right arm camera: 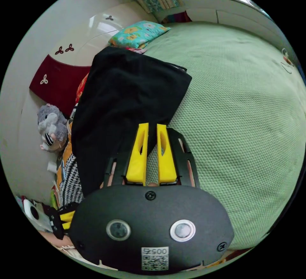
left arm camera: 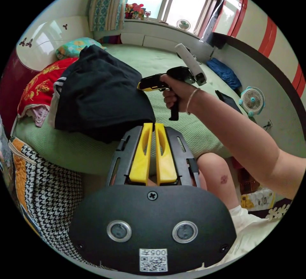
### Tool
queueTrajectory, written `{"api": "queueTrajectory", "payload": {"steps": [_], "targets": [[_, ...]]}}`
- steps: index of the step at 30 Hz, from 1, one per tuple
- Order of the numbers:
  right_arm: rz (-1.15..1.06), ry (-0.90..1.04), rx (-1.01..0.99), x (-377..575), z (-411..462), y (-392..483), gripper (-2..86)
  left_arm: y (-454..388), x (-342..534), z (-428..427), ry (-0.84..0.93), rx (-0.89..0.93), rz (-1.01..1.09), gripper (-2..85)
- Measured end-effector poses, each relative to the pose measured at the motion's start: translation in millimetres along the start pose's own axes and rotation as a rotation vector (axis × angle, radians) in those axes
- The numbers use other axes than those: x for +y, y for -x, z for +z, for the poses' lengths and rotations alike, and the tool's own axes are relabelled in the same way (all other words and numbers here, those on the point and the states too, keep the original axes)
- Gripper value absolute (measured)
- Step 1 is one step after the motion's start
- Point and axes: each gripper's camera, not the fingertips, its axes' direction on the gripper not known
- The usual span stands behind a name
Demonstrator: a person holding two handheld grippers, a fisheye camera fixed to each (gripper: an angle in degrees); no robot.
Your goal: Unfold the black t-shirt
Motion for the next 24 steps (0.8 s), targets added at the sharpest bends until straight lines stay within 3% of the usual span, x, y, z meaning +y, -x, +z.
{"api": "queueTrajectory", "payload": {"steps": [5,12,24], "targets": [[-0.059,-0.076,0.081,4.8,-26.0,-5.2,-0.9,-24.6,-14.8,17.4,0.03,0.035,0.034,0.6],[-0.154,-0.05,0.428,21.0,-71.2,-30.6,-1.0,-101.7,-41.7,62.9,0.068,0.164,0.059,0.9],[-0.034,0.017,0.683,79.0,-120.9,-134.2,-1.1,-211.4,-71.3,131.5,0.187,0.185,0.135,-0.2]]}}
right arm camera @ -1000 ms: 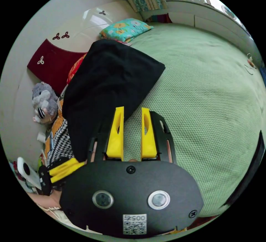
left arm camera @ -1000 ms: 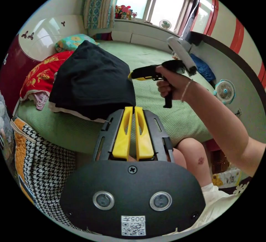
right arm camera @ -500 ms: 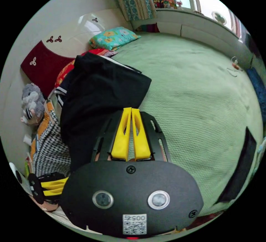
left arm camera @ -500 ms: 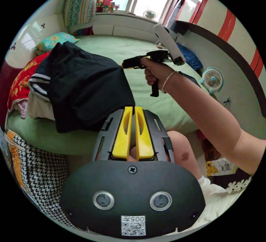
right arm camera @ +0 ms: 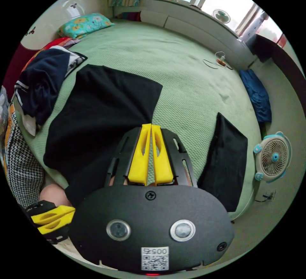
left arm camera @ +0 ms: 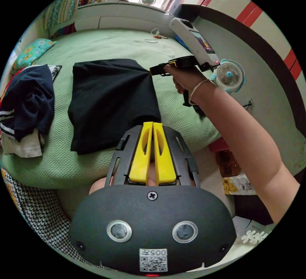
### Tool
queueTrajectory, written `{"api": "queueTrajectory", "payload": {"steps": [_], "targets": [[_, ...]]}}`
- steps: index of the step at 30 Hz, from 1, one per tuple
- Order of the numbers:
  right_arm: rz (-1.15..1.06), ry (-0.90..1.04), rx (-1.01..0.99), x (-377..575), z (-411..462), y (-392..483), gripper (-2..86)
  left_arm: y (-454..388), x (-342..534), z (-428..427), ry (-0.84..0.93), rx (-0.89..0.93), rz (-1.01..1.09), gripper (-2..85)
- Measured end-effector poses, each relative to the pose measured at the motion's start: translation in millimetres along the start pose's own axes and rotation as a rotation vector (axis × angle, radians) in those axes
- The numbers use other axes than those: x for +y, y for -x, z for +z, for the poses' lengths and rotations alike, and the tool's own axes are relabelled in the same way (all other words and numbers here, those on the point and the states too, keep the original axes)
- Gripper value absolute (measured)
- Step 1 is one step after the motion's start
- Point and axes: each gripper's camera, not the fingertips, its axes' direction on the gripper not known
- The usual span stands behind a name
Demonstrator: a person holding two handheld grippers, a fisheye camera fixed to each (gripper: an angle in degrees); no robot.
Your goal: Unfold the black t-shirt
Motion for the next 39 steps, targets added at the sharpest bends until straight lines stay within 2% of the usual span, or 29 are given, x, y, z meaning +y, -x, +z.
{"api": "queueTrajectory", "payload": {"steps": [3,6,16,21,26,28,35,39], "targets": [[0.018,-0.004,0.028,9.9,2.4,-14.5,-1.0,-5.3,-8.6,12.3,0.029,-0.029,-0.005,-0.5],[0.022,0.054,0.147,19.3,8.8,-18.9,-0.9,-5.3,-15.8,19.4,0.041,-0.058,-0.03,-0.6],[0.141,-0.072,-0.143,91.1,-61.2,29.6,-0.8,16.6,-36.3,25.1,0.006,-0.19,-0.134,-0.7],[0.222,-0.13,-0.14,91.6,-72.0,50.8,-1.0,57.1,-62.0,8.2,-0.13,-0.322,-0.3,-0.7],[0.284,-0.138,-0.072,106.1,-58.3,61.8,-1.0,85.4,-57.3,21.3,-0.098,-0.291,-0.401,-0.7],[0.272,-0.153,-0.102,123.0,-55.0,64.8,-0.9,85.2,-57.8,20.0,-0.109,-0.25,-0.383,-0.6],[0.065,-0.172,-0.225,128.3,-65.9,74.2,0.3,89.9,-70.1,23.0,-0.128,-0.318,-0.295,-0.7],[-0.042,-0.165,-0.363,138.1,-62.4,82.8,5.7,104.7,-74.7,28.7,-0.107,-0.317,-0.299,-0.7]]}}
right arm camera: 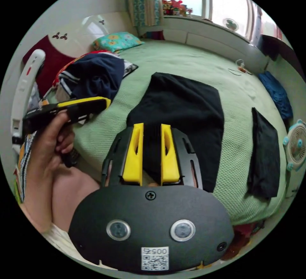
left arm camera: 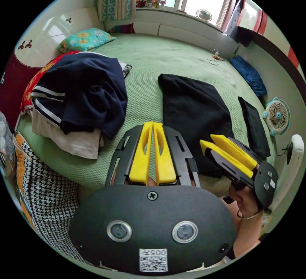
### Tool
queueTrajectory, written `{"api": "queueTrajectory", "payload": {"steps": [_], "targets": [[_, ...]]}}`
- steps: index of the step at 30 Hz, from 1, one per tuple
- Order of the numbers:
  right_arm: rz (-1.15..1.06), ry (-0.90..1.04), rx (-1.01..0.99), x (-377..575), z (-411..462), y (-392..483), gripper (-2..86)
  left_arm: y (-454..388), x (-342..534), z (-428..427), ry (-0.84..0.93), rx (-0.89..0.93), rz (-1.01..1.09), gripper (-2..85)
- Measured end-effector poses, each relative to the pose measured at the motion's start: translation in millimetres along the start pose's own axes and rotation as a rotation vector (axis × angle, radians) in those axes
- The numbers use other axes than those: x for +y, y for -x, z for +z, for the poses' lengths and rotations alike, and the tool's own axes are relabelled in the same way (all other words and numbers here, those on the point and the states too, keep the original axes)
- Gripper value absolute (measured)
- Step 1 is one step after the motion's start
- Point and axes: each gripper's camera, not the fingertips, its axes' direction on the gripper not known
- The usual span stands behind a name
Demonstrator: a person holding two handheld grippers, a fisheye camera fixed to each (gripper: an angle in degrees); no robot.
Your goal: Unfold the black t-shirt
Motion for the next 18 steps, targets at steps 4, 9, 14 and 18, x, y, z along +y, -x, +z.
{"api": "queueTrajectory", "payload": {"steps": [4,9,14,18], "targets": [[-0.073,0.002,-0.007,4.0,3.2,11.8,5.9,7.6,-5.5,10.5,0.017,0.003,-0.01,-0.7],[-0.109,0.051,-0.014,7.2,14.5,20.3,6.8,12.2,-9.9,24.6,0.035,-0.002,0.012,-0.6],[-0.106,0.162,-0.024,7.0,36.1,26.2,7.8,13.6,-15.5,36.6,0.047,-0.005,0.022,-0.3],[-0.078,0.203,0.025,8.5,43.3,17.0,2.9,17.1,-21.8,43.9,0.047,0.021,0.002,-0.2]]}}
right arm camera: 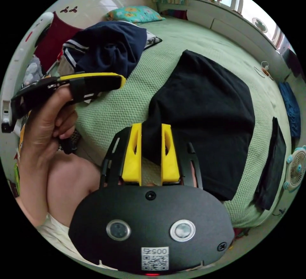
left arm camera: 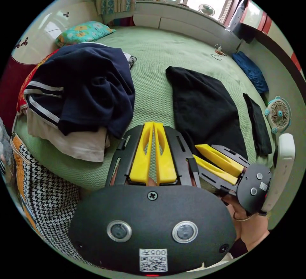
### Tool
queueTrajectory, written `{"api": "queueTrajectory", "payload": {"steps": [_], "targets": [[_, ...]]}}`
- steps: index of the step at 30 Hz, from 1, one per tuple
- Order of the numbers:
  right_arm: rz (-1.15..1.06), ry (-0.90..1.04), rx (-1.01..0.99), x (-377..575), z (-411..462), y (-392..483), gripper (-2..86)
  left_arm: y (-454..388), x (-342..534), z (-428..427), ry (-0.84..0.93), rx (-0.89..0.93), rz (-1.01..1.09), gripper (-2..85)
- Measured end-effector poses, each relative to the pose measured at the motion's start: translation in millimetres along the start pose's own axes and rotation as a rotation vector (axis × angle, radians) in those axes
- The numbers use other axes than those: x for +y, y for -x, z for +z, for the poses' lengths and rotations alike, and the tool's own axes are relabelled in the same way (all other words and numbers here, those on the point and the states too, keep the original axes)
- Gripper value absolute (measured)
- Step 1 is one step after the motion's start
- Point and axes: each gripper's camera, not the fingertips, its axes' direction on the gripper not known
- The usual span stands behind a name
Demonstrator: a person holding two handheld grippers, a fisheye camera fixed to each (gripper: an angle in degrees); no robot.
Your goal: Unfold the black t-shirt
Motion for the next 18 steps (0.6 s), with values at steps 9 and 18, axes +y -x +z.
{"api": "queueTrajectory", "payload": {"steps": [9,18], "targets": [[0.105,-0.17,-0.166,26.8,-37.0,-46.7,-1.7,-0.9,-11.2,18.0,0.027,0.038,0.023,-0.2],[0.199,-0.278,-0.229,50.6,-57.4,-81.5,-1.7,-11.9,-18.8,34.1,0.043,0.032,0.076,-0.2]]}}
